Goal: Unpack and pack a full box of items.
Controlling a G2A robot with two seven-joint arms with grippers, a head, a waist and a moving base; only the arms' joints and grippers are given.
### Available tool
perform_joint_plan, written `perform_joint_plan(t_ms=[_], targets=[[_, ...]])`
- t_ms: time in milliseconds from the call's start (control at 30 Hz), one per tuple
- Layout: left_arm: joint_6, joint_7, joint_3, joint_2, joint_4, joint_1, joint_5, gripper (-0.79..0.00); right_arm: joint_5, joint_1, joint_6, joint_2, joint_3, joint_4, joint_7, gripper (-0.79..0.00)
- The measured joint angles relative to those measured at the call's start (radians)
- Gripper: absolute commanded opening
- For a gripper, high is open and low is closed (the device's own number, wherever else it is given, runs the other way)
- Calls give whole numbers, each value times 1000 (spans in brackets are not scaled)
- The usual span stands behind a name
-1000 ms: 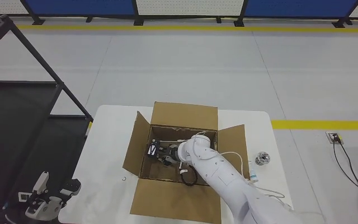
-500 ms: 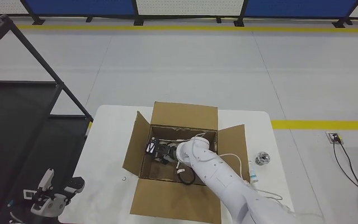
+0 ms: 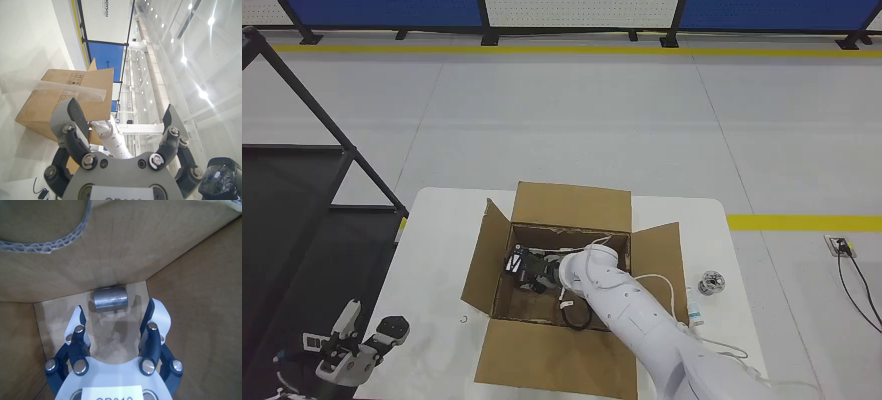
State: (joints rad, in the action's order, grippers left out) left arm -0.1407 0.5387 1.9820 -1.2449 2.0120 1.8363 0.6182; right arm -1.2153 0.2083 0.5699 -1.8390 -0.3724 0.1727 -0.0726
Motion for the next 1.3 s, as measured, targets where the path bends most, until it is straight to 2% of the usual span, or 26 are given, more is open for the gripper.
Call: perform_joint_plan(t_ms=[133, 233, 400, 500, 567, 667, 767, 1000, 1133, 1233, 1300], targets=[[0, 9, -19, 0, 19, 5, -20, 0, -3, -2, 11, 1, -4, -5, -2, -86], [-31, 59, -30, 2, 36, 14, -66, 0, -9, -7, 15, 6, -6, -12, 30, -52], [-216, 91, -56, 3, 32, 19, -256, 0, -21, -18, 34, 19, -11, -22, 84, -52], [-368, 16, -78, 0, 7, -5, -457, 0, -26, -23, 49, 30, -15, -29, 125, -52], [-464, -71, -104, -5, -23, -38, -636, 0, -28, -26, 64, 38, -17, -29, 150, 0], [-551, -207, -150, -13, -84, -97, -906, 0, -34, -32, 109, 47, -19, -31, 149, 0], [-543, -295, -182, -18, -115, -116, -1042, 0, -35, -38, 133, 50, -19, -34, 127, 0], [-538, -283, -180, -18, -115, -116, -1020, 0, -34, -34, 127, 50, -20, -31, 130, 0], [-467, -311, -192, -19, -102, -139, -1077, 0, -16, -17, 97, 60, -33, -18, 135, 0], [-437, -360, -204, -20, -76, -147, -1219, 0, -8, -18, 103, 67, -41, -6, 113, 0], [-423, -407, -224, -21, -64, -144, -1343, -120, -2, -18, 110, 71, -47, 3, 100, 0]])
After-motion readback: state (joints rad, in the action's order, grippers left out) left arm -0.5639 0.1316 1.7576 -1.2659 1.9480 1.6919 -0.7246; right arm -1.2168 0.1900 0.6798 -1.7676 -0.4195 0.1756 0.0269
